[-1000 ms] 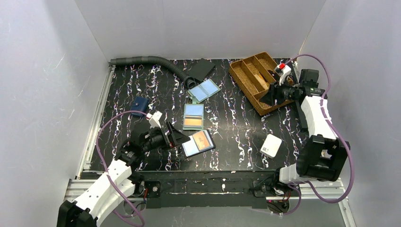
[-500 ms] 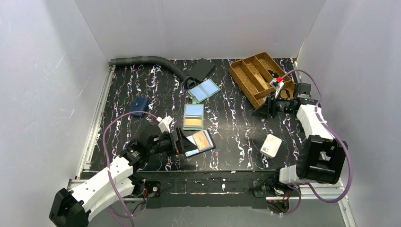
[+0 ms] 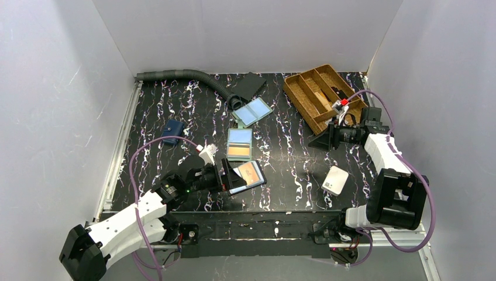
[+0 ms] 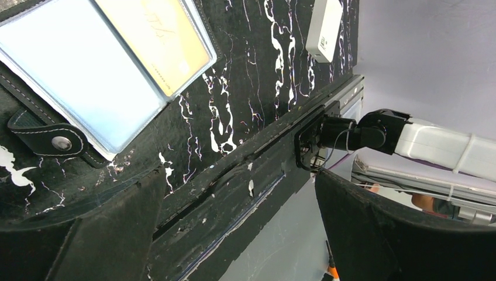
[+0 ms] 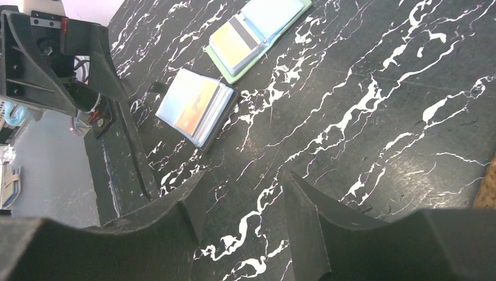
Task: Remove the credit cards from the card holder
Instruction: Remove the credit card from the card holder.
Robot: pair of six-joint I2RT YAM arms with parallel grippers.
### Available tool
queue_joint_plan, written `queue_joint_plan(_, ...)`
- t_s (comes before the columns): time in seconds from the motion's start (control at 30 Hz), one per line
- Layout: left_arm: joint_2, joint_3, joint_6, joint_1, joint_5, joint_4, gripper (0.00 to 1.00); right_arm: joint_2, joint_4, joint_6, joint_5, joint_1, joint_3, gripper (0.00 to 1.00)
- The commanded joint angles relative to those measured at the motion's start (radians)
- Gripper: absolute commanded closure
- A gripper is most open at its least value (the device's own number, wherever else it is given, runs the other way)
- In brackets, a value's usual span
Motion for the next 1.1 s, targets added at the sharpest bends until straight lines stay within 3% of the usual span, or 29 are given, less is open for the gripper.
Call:
queue_joint_plan(0.0, 0.000, 0.022, 0.013, -0.013, -0.041, 0.020, 0.02, -0.028, 0.047, 0.017, -0.021, 0.024, -0.011, 0.42)
queue_joint_plan(0.1, 0.005, -0.006, -0.013, -0.013, -0.045, 0.081, 0.02, -0.035, 0.045, 0.005, -0.002, 0.026, -0.020, 0.41)
queue_joint_plan(0.73, 0.001, 0.021, -0.017, -0.029, -0.073, 0.087, 0.02, -0.021, 0.069, 0.003, -0.023, 0.038, -0.045, 0.40)
queue_joint_plan(1.07, 0.055, 0.026, -0.050, -0.046, -0.117, 0.089, 0.02, -0.014, 0.144, 0.078, 0.068, 0.156, -0.075, 0.44)
